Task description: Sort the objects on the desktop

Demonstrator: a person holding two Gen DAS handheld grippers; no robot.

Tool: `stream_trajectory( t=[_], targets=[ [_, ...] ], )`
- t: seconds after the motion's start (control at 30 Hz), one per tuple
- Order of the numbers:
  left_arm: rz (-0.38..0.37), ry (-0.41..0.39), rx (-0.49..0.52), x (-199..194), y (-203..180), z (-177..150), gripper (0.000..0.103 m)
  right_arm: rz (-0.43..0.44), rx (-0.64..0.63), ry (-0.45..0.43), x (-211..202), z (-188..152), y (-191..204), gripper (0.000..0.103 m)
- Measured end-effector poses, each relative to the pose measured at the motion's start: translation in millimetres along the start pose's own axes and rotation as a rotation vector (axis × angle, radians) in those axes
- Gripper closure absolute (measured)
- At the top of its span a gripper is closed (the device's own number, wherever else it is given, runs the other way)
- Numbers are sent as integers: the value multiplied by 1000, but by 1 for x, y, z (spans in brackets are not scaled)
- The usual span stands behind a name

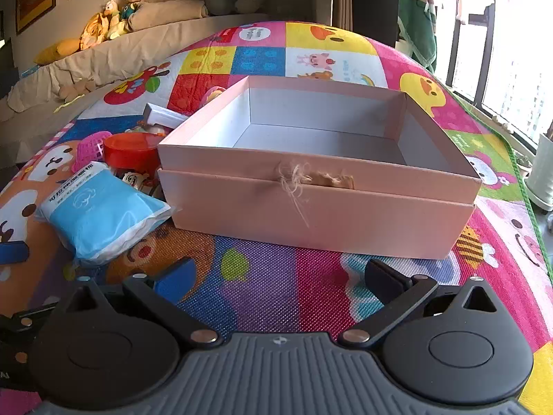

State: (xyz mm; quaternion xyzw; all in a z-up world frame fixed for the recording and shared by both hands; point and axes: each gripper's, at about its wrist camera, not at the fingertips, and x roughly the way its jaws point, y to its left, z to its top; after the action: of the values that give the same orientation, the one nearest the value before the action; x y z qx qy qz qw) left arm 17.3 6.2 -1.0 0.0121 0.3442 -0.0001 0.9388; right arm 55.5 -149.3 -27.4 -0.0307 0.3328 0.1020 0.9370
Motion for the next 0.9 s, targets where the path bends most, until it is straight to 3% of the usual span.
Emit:
stream_trajectory(
  t=[0.3, 0.53, 0.9],
  targets=[
    [21, -8, -15, 6, -5, -7, 0, -4, 2, 2, 13, 4, 13, 0],
    [17, -20, -19, -16, -20, -31, 0, 2, 5, 2, 5, -6, 5, 0],
    [21, -10, -28, -19, -18, -23, 0, 1, 4, 2, 5, -5, 5, 0]
  ],
)
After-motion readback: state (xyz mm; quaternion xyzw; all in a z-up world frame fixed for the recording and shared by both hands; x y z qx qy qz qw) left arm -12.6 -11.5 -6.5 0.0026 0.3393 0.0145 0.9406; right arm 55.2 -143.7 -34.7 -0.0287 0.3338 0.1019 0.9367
